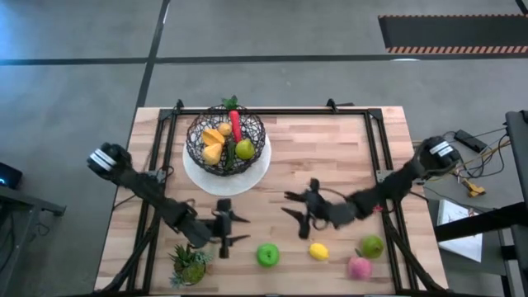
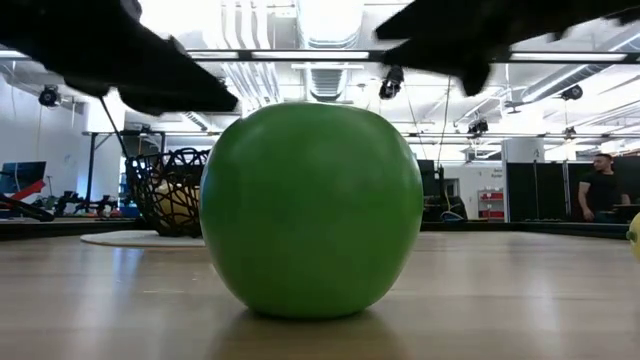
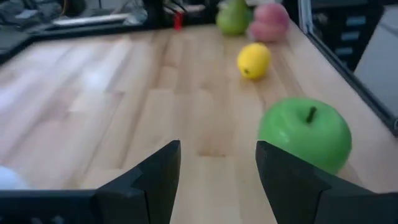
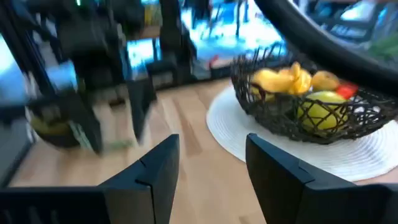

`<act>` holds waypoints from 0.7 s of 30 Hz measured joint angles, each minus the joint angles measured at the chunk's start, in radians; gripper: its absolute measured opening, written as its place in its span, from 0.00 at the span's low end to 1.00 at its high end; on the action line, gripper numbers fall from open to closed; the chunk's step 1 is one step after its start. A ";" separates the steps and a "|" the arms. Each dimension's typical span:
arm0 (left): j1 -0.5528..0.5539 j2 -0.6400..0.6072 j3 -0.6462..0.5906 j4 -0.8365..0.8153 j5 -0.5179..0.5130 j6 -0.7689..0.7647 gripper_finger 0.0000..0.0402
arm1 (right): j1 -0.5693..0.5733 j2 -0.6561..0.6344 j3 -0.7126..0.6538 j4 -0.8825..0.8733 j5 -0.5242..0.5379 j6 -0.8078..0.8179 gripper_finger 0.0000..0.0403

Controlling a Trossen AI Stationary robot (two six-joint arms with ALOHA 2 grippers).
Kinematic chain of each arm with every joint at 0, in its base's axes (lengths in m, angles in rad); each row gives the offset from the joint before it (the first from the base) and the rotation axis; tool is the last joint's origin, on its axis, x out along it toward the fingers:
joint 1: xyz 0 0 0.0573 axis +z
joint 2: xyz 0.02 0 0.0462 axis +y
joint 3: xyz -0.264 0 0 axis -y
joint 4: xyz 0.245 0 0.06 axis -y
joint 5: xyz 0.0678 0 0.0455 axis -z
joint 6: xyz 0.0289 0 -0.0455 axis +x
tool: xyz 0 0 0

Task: Build produce basket
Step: Put the green apple into the wire basket

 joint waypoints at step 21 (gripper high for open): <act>-0.003 0.205 0.369 -0.540 0.296 0.093 0.85 | 0.336 0.474 0.352 0.197 0.316 -0.173 0.42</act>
